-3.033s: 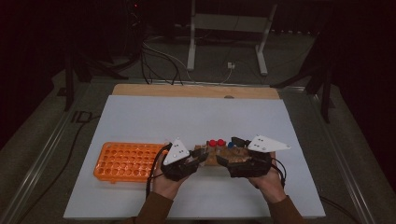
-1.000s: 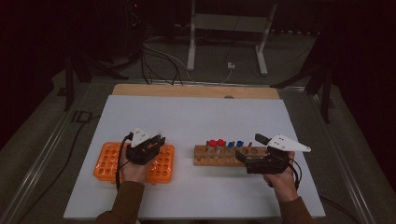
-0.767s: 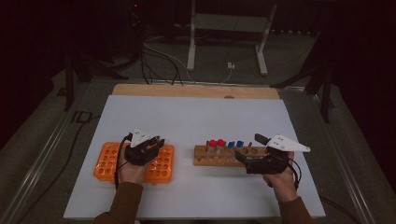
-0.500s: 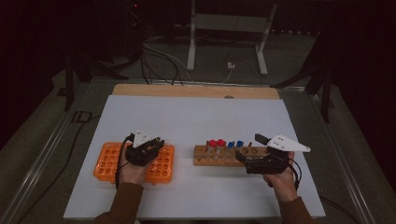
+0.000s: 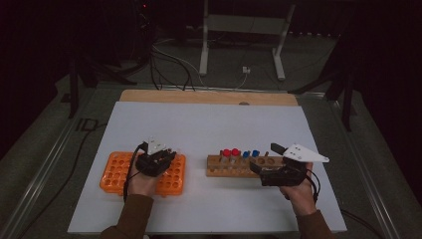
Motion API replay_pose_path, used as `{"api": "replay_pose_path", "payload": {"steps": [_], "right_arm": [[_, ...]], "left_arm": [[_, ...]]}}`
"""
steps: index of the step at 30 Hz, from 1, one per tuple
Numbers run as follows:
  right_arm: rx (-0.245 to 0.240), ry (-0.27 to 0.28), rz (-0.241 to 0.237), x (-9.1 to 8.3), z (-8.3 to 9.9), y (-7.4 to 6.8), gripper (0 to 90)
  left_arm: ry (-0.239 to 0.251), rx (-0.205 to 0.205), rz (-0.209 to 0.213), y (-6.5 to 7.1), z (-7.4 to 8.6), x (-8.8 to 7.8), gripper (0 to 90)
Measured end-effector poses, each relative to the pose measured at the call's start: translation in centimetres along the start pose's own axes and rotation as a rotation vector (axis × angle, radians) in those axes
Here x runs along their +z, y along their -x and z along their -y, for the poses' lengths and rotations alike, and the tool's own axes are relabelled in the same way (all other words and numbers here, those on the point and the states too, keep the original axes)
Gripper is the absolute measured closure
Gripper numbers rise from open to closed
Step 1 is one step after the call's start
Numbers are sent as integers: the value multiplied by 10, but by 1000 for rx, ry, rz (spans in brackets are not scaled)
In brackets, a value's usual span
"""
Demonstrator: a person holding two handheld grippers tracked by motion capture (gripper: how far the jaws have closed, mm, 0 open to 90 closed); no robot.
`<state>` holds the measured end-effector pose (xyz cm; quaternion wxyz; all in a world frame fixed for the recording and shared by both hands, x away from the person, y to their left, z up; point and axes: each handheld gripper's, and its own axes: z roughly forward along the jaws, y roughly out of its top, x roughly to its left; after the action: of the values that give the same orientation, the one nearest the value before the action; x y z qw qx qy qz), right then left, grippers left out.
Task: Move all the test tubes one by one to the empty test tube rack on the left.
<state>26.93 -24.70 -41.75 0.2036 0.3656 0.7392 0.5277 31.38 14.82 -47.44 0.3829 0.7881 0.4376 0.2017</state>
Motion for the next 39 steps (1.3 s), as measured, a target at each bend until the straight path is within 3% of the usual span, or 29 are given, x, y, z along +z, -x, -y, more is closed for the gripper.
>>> {"api": "replay_pose_path", "payload": {"steps": [4,7,12,15,19,21,27,30,36,39], "right_arm": [[-1,4,2,-1,0,1,2],[3,8,8,-2,0,2,2],[15,9,18,-2,0,6,2],[22,2,25,-1,0,8,4],[31,-12,31,2,2,11,55],[24,-22,38,4,3,12,69],[8,-40,64,9,6,13,196],[-10,-36,75,10,8,14,364],[-10,-37,79,13,14,19,558],[-11,-54,71,17,18,20,599]], "left_arm": [[18,-26,11,0,2,-1,745],[50,-56,22,-2,4,-6,678],[118,-84,59,-3,7,-18,571],[166,-102,87,-2,10,-24,553],[227,-136,131,-3,12,-31,447],[249,-136,131,-2,13,-35,388],[287,-128,100,4,13,-43,154],[294,-126,97,7,11,-45,30],[312,-128,107,11,10,-45,14],[314,-130,105,11,10,-46,14]]}}
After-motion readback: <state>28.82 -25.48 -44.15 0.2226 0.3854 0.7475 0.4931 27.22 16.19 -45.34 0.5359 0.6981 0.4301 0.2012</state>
